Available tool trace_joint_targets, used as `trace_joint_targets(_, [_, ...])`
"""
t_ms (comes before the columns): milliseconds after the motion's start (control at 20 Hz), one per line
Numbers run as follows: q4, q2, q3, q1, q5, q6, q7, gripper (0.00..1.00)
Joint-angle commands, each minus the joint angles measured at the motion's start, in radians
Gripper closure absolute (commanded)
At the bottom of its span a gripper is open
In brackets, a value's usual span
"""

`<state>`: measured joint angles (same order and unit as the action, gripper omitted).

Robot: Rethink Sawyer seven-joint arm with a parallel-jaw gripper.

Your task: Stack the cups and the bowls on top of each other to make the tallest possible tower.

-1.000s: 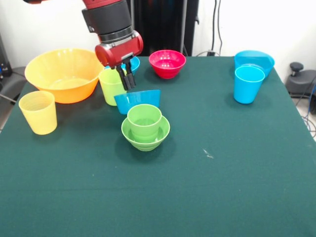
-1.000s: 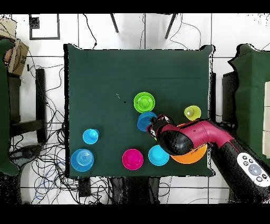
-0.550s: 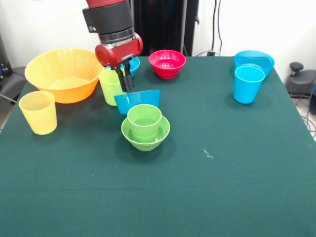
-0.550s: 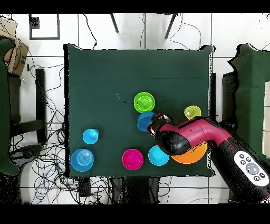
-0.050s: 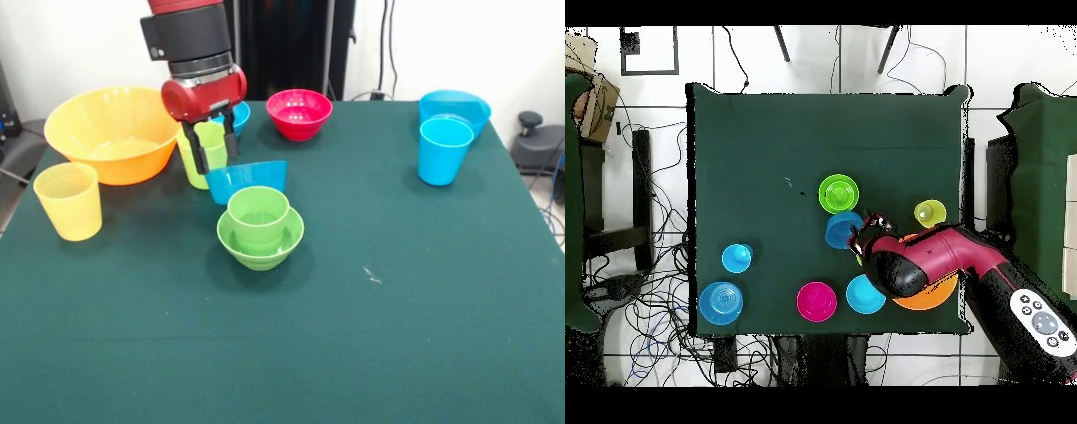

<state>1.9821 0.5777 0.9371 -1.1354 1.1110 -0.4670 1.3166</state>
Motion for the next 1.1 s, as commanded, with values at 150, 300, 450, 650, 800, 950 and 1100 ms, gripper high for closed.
trace_joint_targets(150, [-0.038, -0.010, -0.077, 0.046, 0.072, 0.038, -0.038, 0.00])
trace_joint_targets(300, [-0.040, -0.014, -0.076, 0.050, 0.074, 0.033, -0.057, 0.00])
trace_joint_targets(450, [-0.034, -0.007, -0.092, 0.080, 0.115, 0.048, -0.050, 0.00])
trace_joint_targets(650, [-0.036, -0.010, -0.151, 0.120, 0.122, 0.117, 0.104, 0.00])
trace_joint_targets(800, [-0.049, -0.001, -0.208, 0.179, 0.178, 0.164, 0.136, 0.00])
trace_joint_targets(950, [-0.056, 0.003, -0.254, 0.221, 0.194, 0.202, 0.167, 0.00])
trace_joint_targets(1100, [-0.064, 0.006, -0.296, 0.260, 0.203, 0.238, 0.181, 0.00])
